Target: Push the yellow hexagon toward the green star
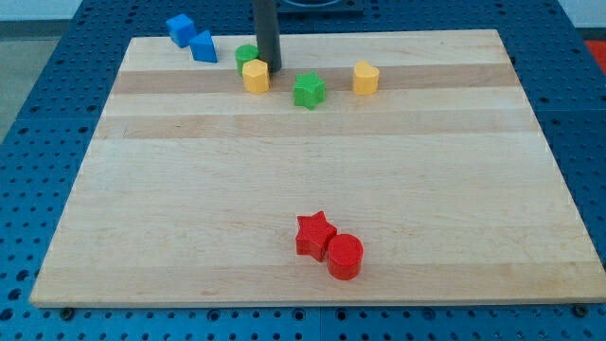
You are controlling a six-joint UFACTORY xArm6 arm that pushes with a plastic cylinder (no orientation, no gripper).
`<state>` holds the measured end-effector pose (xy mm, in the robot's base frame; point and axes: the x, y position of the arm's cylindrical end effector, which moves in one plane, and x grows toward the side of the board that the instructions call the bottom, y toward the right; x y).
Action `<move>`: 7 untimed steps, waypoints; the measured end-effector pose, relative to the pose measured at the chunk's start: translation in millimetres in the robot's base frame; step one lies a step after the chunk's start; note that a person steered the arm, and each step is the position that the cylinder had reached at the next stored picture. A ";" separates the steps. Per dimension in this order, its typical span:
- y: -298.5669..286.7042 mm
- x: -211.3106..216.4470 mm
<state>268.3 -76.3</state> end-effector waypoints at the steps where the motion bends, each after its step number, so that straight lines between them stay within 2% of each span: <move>1: -18.5 0.2; 2: -14.1 0.2; 3: 17.8 13.6; 4: 20.1 54.9; 5: -4.8 87.3; 6: -57.2 86.3; 7: -67.1 61.8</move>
<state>330.0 -143.4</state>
